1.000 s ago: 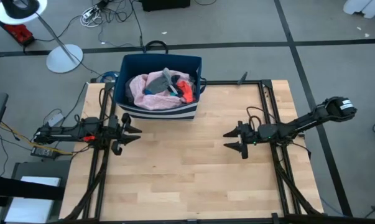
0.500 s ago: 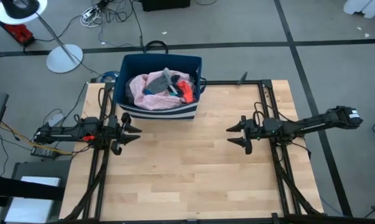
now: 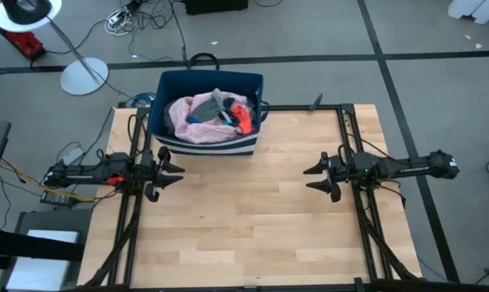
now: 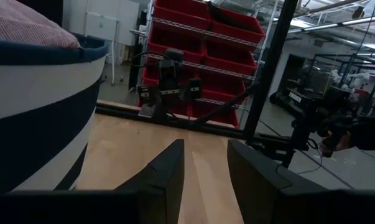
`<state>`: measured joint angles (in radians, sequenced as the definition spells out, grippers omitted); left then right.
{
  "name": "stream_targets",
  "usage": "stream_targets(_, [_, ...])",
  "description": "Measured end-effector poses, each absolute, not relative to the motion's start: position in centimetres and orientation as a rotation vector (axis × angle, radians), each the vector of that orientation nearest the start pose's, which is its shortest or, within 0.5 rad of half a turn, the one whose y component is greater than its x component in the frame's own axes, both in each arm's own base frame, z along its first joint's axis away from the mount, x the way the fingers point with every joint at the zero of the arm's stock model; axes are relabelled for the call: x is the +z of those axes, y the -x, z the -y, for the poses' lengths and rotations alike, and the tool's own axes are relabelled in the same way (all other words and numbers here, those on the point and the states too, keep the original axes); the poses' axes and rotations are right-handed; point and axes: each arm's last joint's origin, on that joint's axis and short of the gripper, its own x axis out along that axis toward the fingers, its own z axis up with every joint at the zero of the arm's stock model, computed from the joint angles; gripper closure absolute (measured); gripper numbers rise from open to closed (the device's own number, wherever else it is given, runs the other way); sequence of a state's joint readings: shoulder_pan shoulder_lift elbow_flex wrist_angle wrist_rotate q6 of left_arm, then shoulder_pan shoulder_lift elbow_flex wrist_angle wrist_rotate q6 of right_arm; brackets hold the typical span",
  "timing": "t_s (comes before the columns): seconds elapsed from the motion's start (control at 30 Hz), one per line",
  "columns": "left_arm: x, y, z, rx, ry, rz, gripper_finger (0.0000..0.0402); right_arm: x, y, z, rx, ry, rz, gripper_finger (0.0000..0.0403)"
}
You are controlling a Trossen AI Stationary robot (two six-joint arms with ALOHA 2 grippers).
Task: Sort clothes
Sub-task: Return to Home Position
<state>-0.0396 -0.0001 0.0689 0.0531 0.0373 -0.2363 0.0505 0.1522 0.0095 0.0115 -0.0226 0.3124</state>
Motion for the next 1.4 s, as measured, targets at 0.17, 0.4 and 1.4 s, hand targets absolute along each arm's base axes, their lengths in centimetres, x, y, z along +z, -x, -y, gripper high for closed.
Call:
stream_targets(0.17, [19.0,-9.2,0.5,-0.086,0.236,0.093,0.0275,16.5,-9.9,-0.5,0.052,-0.26,-0.132,0.015])
stream_targets(0.4, [18.9,-9.2,0.5,-0.083,0.194,0.086,0.0275,16.6,-9.4,-0.5,0.036,-0.255,-0.218,0.015])
stream_targets(1.4, [17.1,-9.2,0.4,-0.062,-0.064,-0.099,0.0275,16.3,-8.9,-0.7,0.104,-0.283,-0.328,0.0149])
